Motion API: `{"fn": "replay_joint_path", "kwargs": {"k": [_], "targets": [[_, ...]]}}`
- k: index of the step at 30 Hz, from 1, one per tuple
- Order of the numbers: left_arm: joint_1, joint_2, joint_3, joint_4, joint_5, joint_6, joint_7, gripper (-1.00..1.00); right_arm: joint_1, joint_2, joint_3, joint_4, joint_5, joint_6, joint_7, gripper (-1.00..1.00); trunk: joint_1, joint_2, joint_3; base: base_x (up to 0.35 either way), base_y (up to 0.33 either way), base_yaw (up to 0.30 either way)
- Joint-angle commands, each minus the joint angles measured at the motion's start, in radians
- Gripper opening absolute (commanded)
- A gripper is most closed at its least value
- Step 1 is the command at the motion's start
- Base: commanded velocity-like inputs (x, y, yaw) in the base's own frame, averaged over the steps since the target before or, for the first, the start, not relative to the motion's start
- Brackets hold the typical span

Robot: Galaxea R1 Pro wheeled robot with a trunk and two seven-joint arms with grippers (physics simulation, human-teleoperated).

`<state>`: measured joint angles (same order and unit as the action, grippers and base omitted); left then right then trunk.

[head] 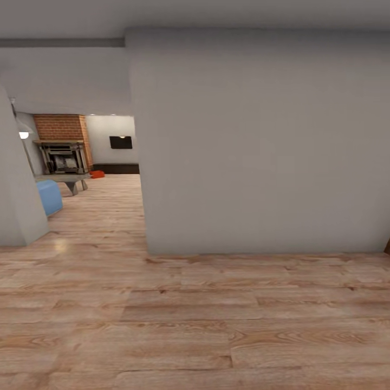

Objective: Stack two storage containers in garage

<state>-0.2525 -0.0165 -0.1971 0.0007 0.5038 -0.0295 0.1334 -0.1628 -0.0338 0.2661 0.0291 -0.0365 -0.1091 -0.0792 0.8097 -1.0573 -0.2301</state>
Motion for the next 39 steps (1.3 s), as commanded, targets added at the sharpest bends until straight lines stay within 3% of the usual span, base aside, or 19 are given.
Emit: {"fn": "replay_joint_path", "kwargs": {"k": [1,10,39], "targets": [[-0.001,0.0,-0.008,0.001,0.008,-0.003,0.003,1.0,-0.001,0.001,0.007,0.003,-0.004,-0.005,-0.002,1.0,0.001,-0.001,-0.001,0.323,0.0,0.0],[-0.001,0.0,-0.008,0.001,0.009,-0.003,0.003,1.0,-0.001,0.003,0.007,0.003,0.0,-0.001,0.004,1.0,0.001,-0.001,-0.001,0.323,0.0,0.043],[-0.001,0.0,-0.008,0.001,0.009,-0.003,0.003,1.0,-0.001,0.002,0.002,0.003,-0.012,-0.02,-0.001,1.0,0.001,-0.001,-0.001,0.323,0.0,0.295]]}}
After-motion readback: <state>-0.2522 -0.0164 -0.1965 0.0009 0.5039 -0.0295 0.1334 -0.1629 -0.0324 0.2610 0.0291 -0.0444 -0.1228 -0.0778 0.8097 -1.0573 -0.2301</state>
